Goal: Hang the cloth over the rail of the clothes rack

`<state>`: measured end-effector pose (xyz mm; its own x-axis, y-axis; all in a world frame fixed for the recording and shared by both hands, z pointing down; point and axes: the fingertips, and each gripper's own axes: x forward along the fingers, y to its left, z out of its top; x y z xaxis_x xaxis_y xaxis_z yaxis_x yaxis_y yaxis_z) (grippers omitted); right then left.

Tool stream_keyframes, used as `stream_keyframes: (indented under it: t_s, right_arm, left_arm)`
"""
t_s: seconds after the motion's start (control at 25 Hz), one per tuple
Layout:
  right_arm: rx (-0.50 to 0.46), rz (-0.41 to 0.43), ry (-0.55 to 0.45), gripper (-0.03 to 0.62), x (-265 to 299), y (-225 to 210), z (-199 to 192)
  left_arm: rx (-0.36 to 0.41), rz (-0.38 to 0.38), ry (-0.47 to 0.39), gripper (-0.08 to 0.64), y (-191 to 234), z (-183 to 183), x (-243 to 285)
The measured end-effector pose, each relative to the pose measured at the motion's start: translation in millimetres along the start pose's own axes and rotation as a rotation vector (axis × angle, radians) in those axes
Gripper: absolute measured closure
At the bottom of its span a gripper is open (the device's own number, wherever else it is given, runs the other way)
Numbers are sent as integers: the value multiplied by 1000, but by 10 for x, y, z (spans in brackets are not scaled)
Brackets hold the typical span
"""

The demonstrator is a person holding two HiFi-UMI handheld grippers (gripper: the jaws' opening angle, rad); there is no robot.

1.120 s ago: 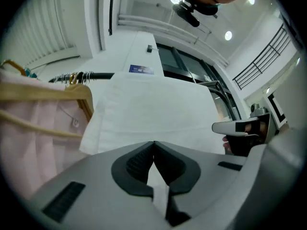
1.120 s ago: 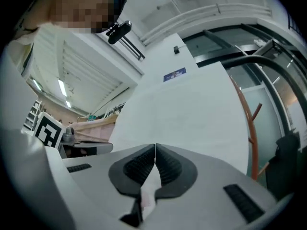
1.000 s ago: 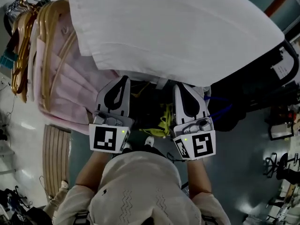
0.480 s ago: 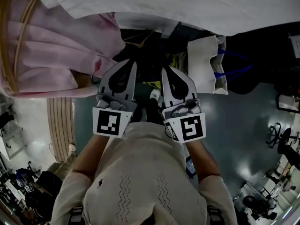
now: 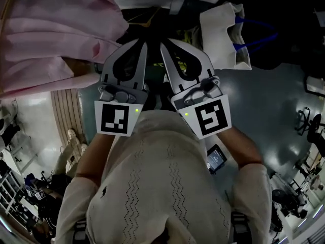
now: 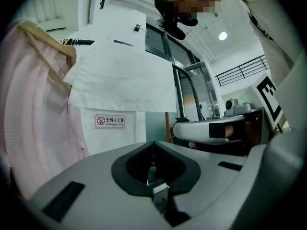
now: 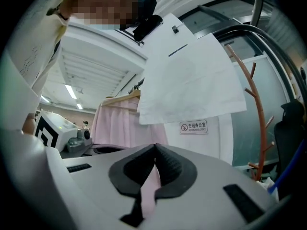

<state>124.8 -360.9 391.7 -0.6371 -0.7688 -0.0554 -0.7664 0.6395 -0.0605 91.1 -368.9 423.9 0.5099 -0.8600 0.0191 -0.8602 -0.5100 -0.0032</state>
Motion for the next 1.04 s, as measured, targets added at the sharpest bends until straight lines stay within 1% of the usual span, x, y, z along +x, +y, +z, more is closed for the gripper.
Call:
stream_keyframes:
  t_s: [0.08,0.16,0.28,0.48,0.6,0.8,0.92,1.04]
  right_arm:
    - [-1,11,-3,574,-115,154,86]
    - [-19,25,0,574,-111,194,36]
    - [-14,8,9,574,66,52,-180]
    - [-6,-48,4,575,83,-119,-219]
    - [-36,-33,29,574,64,-109,-246]
    - [-16,-24,9,574,92,-28,-235]
    - [-2,-44,33,575,6,-48,-304]
    - [-29,-51,74,575,-94,-88,-409]
  left_arm:
    - [5,-2,-4,548,-80,61,-96]
    - [-12,11,-1,548,-69,4,-46]
    - [-49,19,-2,548,49,-180,166]
    - [-44,12,-6,548,62,-229,221]
    - [-48,23,-14,548,106,-191,184]
    - [-58,35,-24,548,120,-220,146]
    - [-65,28,-25,548,60,-258,135]
    - [-70,23,-10,548,24,-309,136]
